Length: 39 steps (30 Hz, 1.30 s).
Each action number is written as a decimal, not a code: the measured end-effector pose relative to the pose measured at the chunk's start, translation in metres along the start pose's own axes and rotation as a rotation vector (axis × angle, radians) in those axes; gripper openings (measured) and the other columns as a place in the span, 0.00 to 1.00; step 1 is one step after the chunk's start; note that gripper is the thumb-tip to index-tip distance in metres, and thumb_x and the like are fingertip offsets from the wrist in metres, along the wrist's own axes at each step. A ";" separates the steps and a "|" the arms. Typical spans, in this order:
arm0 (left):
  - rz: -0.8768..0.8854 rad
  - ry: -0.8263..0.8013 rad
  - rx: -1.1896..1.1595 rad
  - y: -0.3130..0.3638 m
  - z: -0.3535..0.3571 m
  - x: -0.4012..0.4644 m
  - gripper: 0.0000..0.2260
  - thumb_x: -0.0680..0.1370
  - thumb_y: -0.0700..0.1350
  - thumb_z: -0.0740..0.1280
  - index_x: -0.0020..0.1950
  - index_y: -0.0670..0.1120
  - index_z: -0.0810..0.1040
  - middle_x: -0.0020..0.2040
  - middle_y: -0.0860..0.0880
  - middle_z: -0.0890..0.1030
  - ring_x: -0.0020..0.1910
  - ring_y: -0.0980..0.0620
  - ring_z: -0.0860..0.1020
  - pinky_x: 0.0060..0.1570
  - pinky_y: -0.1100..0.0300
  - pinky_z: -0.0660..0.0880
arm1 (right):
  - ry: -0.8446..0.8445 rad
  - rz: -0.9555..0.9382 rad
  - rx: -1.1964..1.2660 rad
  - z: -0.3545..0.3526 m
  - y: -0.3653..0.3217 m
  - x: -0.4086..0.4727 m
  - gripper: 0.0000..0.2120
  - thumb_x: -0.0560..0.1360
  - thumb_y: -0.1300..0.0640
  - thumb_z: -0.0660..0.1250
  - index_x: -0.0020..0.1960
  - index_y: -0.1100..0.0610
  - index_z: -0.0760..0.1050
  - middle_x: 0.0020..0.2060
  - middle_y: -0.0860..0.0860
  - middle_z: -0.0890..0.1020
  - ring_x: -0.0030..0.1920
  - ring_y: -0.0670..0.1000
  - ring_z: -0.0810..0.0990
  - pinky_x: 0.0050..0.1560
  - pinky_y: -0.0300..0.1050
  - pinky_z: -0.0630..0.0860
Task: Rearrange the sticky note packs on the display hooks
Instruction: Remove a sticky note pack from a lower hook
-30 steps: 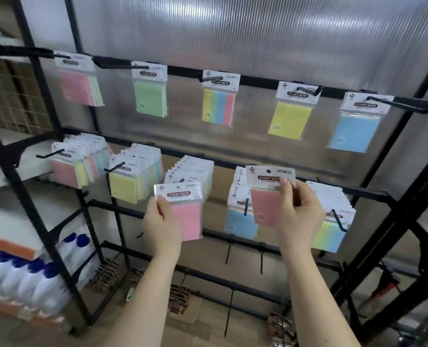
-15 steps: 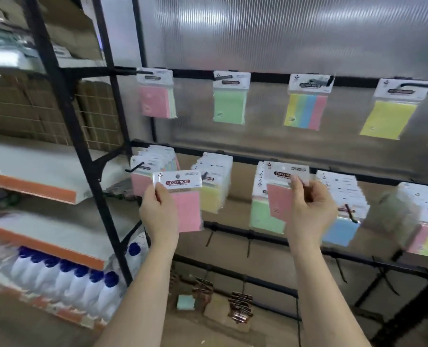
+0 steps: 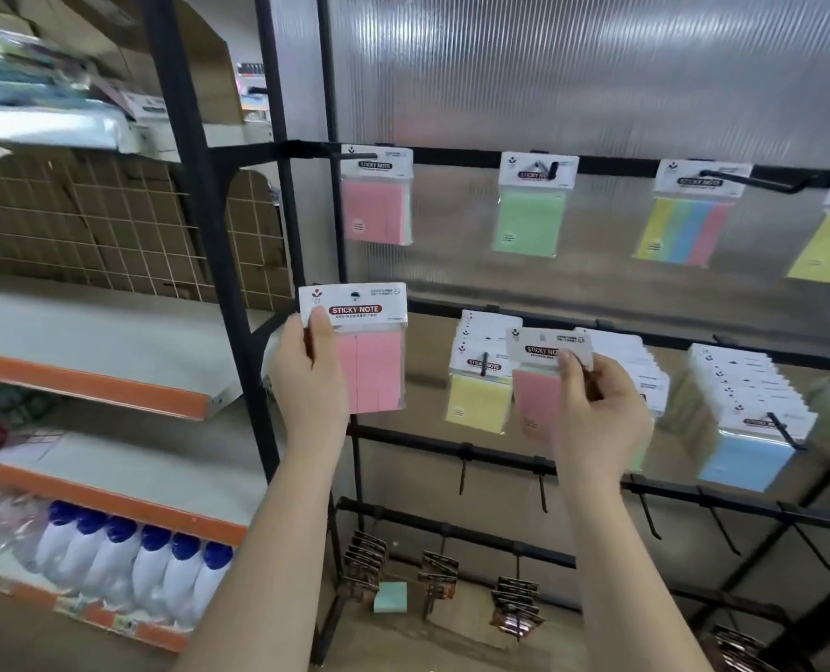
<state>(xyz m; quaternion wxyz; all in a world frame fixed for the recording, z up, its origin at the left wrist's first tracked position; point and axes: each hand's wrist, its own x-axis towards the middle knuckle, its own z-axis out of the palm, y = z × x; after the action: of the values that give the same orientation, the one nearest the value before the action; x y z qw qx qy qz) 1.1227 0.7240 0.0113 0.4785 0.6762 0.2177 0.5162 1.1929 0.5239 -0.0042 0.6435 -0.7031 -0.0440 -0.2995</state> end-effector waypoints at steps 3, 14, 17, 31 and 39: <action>0.026 0.033 -0.025 0.004 0.005 0.014 0.16 0.80 0.57 0.55 0.51 0.47 0.73 0.44 0.59 0.77 0.40 0.67 0.77 0.30 0.77 0.70 | -0.009 -0.011 0.022 0.013 0.000 0.011 0.12 0.76 0.51 0.67 0.34 0.45 0.73 0.29 0.41 0.77 0.32 0.38 0.73 0.31 0.29 0.66; 0.103 0.160 -0.141 0.023 0.038 0.060 0.12 0.81 0.53 0.57 0.39 0.53 0.70 0.38 0.58 0.77 0.36 0.61 0.76 0.34 0.66 0.74 | -0.132 -0.068 0.013 0.061 0.004 0.055 0.09 0.76 0.52 0.67 0.37 0.47 0.75 0.31 0.40 0.78 0.33 0.40 0.74 0.32 0.27 0.66; 0.142 0.165 -0.157 0.027 0.042 0.072 0.12 0.81 0.53 0.58 0.38 0.54 0.70 0.36 0.57 0.76 0.36 0.61 0.75 0.35 0.64 0.74 | -0.145 -0.079 0.017 0.070 0.005 0.058 0.07 0.76 0.53 0.67 0.40 0.50 0.77 0.31 0.41 0.77 0.33 0.35 0.74 0.34 0.26 0.67; 0.282 0.054 -0.198 0.037 0.034 0.130 0.13 0.81 0.52 0.60 0.37 0.51 0.68 0.36 0.52 0.74 0.35 0.59 0.73 0.35 0.65 0.70 | 0.082 -0.172 -0.076 0.104 -0.007 0.039 0.06 0.76 0.55 0.68 0.40 0.52 0.78 0.29 0.40 0.75 0.34 0.32 0.73 0.33 0.26 0.65; 0.280 0.020 -0.239 0.039 0.040 0.147 0.11 0.80 0.50 0.61 0.41 0.48 0.74 0.37 0.58 0.77 0.36 0.65 0.77 0.34 0.73 0.71 | 0.088 -0.118 -0.018 0.110 -0.013 0.023 0.10 0.76 0.54 0.68 0.36 0.54 0.76 0.29 0.43 0.76 0.32 0.36 0.72 0.33 0.28 0.66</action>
<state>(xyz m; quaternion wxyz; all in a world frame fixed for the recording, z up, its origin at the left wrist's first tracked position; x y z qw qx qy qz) 1.2059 0.8056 0.1167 0.4767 0.6331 0.0634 0.6066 1.2464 0.6212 0.0193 0.6197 -0.6912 -0.0542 -0.3679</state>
